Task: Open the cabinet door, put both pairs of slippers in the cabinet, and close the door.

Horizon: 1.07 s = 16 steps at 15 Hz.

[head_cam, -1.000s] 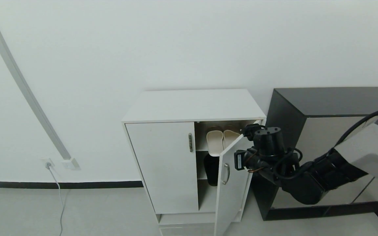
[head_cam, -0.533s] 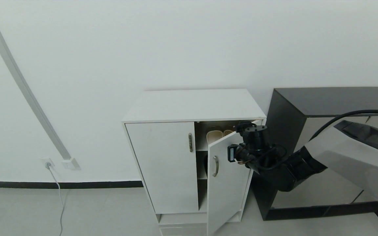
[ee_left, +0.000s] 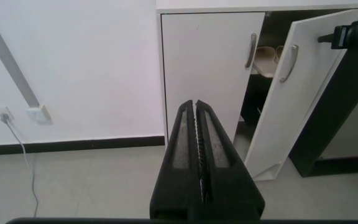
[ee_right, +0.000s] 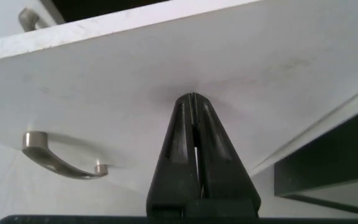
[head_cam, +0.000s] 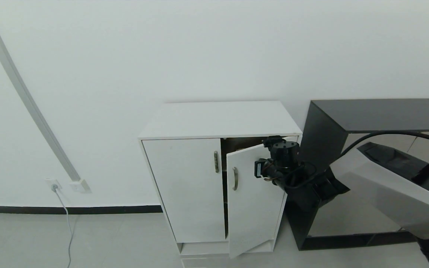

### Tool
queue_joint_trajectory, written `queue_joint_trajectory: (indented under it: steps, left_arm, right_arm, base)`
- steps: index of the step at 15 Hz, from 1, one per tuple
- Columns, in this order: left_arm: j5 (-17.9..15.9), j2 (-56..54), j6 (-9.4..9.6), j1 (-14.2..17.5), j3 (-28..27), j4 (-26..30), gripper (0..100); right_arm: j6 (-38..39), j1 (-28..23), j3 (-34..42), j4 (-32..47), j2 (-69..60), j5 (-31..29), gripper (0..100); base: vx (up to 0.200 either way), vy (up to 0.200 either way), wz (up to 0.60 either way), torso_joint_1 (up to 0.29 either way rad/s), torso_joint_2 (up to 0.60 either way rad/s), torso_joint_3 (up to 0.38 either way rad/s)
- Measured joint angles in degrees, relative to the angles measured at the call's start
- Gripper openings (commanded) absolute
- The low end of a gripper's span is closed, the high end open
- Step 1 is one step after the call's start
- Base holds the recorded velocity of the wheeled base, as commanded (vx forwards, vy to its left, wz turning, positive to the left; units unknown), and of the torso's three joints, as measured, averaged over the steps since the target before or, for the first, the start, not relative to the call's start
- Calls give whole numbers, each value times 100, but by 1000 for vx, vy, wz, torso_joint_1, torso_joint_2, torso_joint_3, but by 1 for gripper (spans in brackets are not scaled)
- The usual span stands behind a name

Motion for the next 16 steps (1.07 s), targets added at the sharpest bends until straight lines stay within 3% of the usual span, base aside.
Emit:
queue_joint_trajectory:
  steps: [16]
  left_arm:
    - [4, 0, 2, 2, 0, 0, 0]
  right_arm:
    - [-294, -317, -1447, -39, 946, -40, 0]
  base:
    - [0, 0, 0, 0, 0, 0]
